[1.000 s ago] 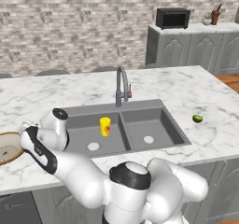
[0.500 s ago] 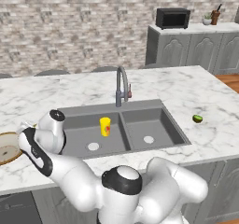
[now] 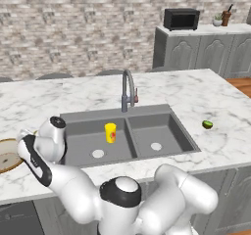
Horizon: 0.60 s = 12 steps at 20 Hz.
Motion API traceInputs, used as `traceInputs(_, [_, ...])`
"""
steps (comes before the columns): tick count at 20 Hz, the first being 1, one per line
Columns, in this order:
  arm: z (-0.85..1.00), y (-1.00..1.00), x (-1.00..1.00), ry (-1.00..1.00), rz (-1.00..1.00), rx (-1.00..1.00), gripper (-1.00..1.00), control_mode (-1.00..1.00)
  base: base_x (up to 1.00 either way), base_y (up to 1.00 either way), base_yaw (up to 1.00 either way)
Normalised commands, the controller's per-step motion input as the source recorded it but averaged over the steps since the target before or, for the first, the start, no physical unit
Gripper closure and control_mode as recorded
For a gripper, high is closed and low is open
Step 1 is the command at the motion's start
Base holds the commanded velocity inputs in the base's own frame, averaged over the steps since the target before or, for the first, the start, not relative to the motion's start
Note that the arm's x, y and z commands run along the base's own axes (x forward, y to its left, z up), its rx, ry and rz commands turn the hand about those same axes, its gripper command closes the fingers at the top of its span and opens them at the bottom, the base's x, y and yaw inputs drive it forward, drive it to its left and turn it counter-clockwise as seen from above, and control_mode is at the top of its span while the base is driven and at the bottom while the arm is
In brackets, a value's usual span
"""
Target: Remove the kiwi and lemon from the sink. Then move the bowl and cup from the counter to the sink for washing.
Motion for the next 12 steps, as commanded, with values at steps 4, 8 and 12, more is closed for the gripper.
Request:
traceInputs(4, [-0.09, 0.13, 0.13, 0.0, 0.0, 0.0, -1.0, -1.0, 0.0, 0.0, 0.0])
traceInputs(8, [-0.09, 0.13, 0.14, 0.0, 0.0, 0.0, -1.0, -1.0, 0.0, 0.0, 0.0])
traceInputs(12, [-0.09, 0.13, 0.12, 0.0, 0.0, 0.0, -1.0, -1.0, 0.0, 0.0, 0.0])
